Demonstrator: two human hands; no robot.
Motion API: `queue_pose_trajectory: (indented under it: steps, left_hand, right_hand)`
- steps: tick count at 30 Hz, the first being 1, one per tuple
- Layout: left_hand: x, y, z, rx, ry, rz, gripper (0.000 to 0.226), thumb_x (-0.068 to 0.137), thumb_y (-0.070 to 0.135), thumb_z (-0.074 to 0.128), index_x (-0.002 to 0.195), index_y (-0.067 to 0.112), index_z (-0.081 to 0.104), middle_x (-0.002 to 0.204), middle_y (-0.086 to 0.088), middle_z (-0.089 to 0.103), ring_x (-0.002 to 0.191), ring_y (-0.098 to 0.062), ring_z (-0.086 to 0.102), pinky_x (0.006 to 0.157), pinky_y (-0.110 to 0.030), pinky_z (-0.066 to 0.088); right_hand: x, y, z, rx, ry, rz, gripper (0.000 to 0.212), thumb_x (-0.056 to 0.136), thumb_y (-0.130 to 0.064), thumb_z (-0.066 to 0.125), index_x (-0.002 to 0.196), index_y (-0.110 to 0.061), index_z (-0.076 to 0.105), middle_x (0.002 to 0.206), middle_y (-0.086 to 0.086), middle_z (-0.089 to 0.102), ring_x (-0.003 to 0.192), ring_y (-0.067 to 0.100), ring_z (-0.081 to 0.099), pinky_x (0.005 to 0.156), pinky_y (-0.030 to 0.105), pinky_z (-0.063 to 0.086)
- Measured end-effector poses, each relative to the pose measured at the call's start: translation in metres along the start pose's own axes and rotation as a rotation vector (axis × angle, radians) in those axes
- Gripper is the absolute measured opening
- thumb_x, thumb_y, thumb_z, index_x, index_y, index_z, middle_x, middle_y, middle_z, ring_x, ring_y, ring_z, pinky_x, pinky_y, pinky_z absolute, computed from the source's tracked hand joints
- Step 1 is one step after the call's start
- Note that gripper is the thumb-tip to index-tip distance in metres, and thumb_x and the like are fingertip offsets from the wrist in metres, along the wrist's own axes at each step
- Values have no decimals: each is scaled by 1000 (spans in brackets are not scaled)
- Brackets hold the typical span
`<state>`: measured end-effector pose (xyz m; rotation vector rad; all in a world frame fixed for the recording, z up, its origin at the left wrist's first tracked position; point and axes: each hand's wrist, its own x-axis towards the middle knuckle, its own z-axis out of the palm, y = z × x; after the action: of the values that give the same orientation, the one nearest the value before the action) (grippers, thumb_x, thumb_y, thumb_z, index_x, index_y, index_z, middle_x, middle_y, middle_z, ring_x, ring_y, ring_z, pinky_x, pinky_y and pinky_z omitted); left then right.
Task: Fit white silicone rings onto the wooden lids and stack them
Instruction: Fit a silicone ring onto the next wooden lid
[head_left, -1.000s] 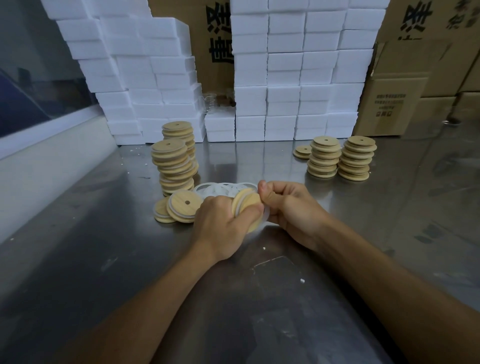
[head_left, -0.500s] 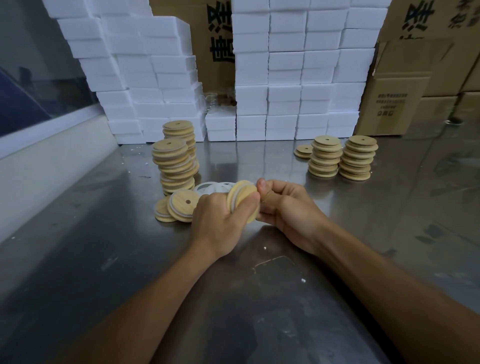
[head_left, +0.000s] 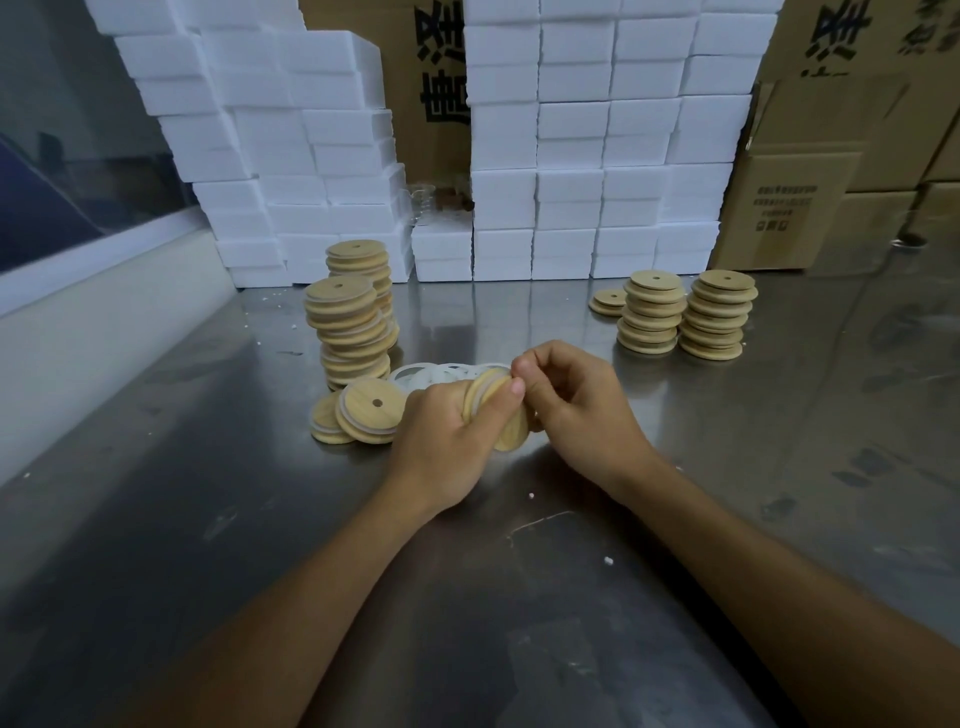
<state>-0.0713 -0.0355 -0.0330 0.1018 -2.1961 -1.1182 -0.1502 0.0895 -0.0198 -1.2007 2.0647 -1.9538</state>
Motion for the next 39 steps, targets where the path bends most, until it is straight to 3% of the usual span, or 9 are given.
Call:
queue_pose_trajectory:
  steps: [6,9,13,15,18,21,27,35,39]
  left_hand:
    - [4,-5,-2,-17,191,-22,46,95,37,59,61,6,57,53,-10,53,52,-8,45,52,-31,39]
    - [6,-6,-1,-52,222,-36,53,94,42,56,68,-3,59,54,-11,51,52,-7,43,51,-28,37]
    - [6,-3,-1,-30,217,-32,53,90,54,49,77,3,57,58,-1,54,54,-15,49,53,-28,38]
    - [3,-1,-1,75,209,-20,45,91,53,45,84,9,55,65,2,56,62,-16,53,57,-28,39]
    - [-2,2,-2,425,191,-10,34,98,49,36,84,20,45,68,8,51,65,-21,49,54,-36,31]
    - [-4,2,-1,679,143,-14,32,103,39,36,81,18,46,79,-10,63,73,-34,58,59,-35,30]
    - [-3,7,-3,535,162,-82,25,100,36,50,107,14,57,87,-6,67,82,-27,61,63,-33,33]
    - [-1,3,-3,479,186,-62,19,97,31,56,102,13,61,84,-2,67,69,-16,50,52,-24,24]
    - [-2,0,-3,467,210,7,16,95,24,61,84,12,60,72,-1,64,64,-21,51,54,-30,29]
  right_hand:
    - [-2,3,3,260,-55,242,11,95,-19,62,89,-10,59,74,6,71,67,19,69,57,25,54]
    - [-1,3,3,311,-80,284,10,92,-17,66,90,-8,61,79,10,74,70,20,71,59,23,54]
    - [0,5,1,354,-45,309,11,95,-16,63,85,-10,64,74,7,73,67,12,69,58,19,52]
    - [0,6,2,298,32,253,12,95,-13,62,83,-11,62,69,4,70,63,9,66,56,18,49]
    - [-1,7,0,-22,164,25,17,95,-7,62,81,-15,57,72,-1,64,59,14,65,54,22,48]
    - [-2,5,-4,-298,185,-151,12,94,-9,62,85,-16,59,71,-9,62,62,17,62,58,33,50]
    - [-2,1,-4,-438,183,-315,1,94,-7,60,95,-6,60,84,-1,64,69,20,59,63,47,50]
    - [-1,-2,-7,-533,136,-366,2,94,-7,59,95,-6,60,90,1,64,72,20,57,62,48,49]
    - [-2,-2,-8,-569,152,-369,1,93,-7,59,94,-7,60,88,-1,63,71,14,53,61,46,48]
